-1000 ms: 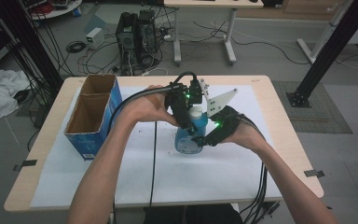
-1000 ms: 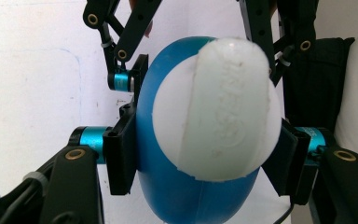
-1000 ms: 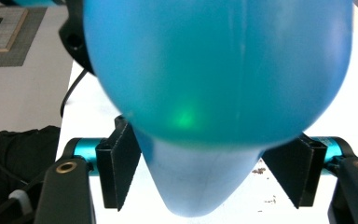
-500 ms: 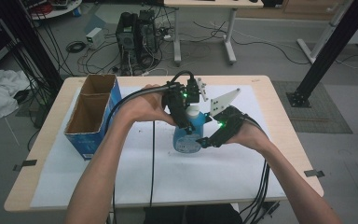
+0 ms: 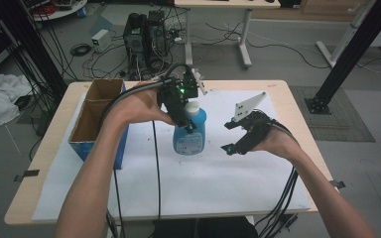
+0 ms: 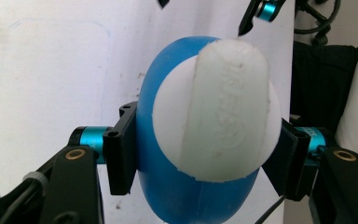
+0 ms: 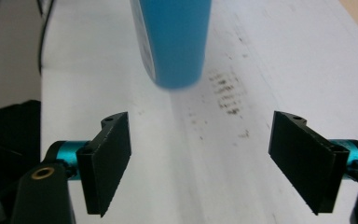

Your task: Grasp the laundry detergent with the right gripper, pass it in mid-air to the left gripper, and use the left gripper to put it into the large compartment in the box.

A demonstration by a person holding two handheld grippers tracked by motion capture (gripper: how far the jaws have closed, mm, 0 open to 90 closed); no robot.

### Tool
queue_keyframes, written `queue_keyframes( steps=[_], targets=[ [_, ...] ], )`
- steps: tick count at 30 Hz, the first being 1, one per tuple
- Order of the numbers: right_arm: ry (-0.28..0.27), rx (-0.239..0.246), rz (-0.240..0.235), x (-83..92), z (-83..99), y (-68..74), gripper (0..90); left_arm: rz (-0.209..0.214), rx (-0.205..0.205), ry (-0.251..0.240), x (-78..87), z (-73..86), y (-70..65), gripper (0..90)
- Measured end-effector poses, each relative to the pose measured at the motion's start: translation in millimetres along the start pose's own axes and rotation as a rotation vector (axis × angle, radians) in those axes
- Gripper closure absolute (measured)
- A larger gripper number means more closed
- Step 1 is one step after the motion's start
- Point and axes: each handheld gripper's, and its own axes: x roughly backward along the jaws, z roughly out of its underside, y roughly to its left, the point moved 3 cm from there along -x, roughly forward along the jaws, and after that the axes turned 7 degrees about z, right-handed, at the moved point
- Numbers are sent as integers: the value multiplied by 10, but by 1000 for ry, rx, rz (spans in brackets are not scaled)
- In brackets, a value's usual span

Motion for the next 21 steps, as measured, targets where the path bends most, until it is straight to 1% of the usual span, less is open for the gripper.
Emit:
queue_keyframes(
  steps=[1, 2, 3, 4, 5, 6, 7, 8, 9, 10, 11, 12, 13, 14, 15, 16, 17, 18, 19, 20, 21],
  targets=[
    [7, -3, 16, 9, 18, -12, 131, -4, 11, -15, 39, 26, 7, 377],
    [23, -12, 19, 19, 39, -18, 131, -9, 25, -19, 88, 53, 14, 377],
    [34, -2, 34, 31, 61, -35, 130, -17, 32, -15, 142, 80, 27, 377],
    [28, -3, 51, 33, 81, -47, 130, -25, 47, -19, 191, 106, 35, 377],
    [42, -3, 63, 54, 102, -63, 131, -32, 75, -46, 227, 131, 39, 377],
    [54, -3, 65, 70, 126, -81, 130, -41, 82, -35, 288, 160, 54, 377],
    [65, -11, 77, 86, 148, -92, 131, -50, 91, -30, 345, 191, 72, 377],
    [75, 3, 83, 99, 171, -115, 131, -57, 117, -36, 397, 218, 81, 377],
    [91, -1, 98, 116, 197, -127, 130, -64, 124, -41, 454, 251, 101, 377],
    [107, -5, 108, 135, 221, -137, 130, -74, 140, -39, 515, 282, 117, 377],
    [117, -13, 112, 151, 246, -148, 131, -80, 168, -52, 565, 312, 125, 378],
    [119, -18, 121, 159, 273, -163, 130, -89, 187, -56, 629, 345, 138, 378],
    [130, -19, 128, 180, 298, -180, 130, -91, 194, -52, 704, 386, 164, 378],
    [134, -20, 132, 188, 326, -193, 130, -100, 223, -65, 767, 416, 170, 379],
    [131, -18, 153, 206, 349, -218, 130, -108, 242, -65, 838, 450, 182, 379],
    [141, -30, 158, 232, 370, -233, 131, -114, 262, -64, 911, 483, 196, 379],
    [135, -40, 163, 241, 393, -244, 130, -126, 280, -60, 979, 514, 204, 379],
    [133, -46, 165, 251, 408, -253, 131, -135, 289, -56, 1050, 545, 216, 379],
    [143, -48, 168, 266, 425, -263, 130, -142, 302, -60, 1114, 577, 227, 379],
    [143, -45, 163, 265, 440, -273, 130, -150, 313, -63, 1175, 610, 237, 379],
    [145, -48, 168, 274, 449, -281, 130, -157, 326, -73, 1233, 647, 251, 379]
  ],
)
